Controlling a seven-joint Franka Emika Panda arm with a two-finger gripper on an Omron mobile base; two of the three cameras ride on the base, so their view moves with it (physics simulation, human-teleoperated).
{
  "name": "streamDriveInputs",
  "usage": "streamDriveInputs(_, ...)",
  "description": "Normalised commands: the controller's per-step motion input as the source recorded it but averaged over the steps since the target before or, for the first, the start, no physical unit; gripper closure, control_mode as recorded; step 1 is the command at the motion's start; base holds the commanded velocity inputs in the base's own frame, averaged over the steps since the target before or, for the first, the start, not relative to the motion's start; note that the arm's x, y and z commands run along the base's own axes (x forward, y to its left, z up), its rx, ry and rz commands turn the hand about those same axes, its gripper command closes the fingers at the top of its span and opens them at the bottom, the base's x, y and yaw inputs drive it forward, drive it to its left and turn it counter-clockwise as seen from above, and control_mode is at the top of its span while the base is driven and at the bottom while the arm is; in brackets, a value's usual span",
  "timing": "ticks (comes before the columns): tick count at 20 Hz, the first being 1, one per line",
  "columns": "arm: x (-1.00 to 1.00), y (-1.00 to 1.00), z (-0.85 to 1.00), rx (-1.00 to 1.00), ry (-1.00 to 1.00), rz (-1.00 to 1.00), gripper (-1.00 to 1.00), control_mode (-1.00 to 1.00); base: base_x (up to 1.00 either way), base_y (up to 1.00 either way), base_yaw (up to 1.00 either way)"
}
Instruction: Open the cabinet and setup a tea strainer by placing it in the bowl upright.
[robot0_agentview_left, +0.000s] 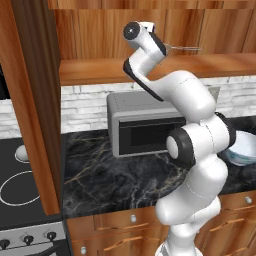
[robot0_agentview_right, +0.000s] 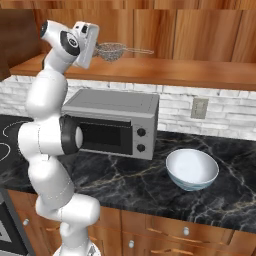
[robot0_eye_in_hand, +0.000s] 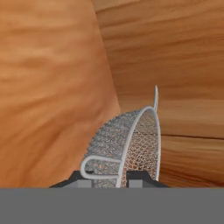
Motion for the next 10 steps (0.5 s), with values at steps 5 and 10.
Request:
streamDriveInputs(5,-0.99,-0.01,0.0,0.0,-0.04,-0.04,1.0,-1.0,0.0,0.0,0.0)
streamDriveInputs(10,-1.0,-0.15,0.0,0.0,-0.02,-0.07,1.0,-1.0,0.0,0.0,0.0)
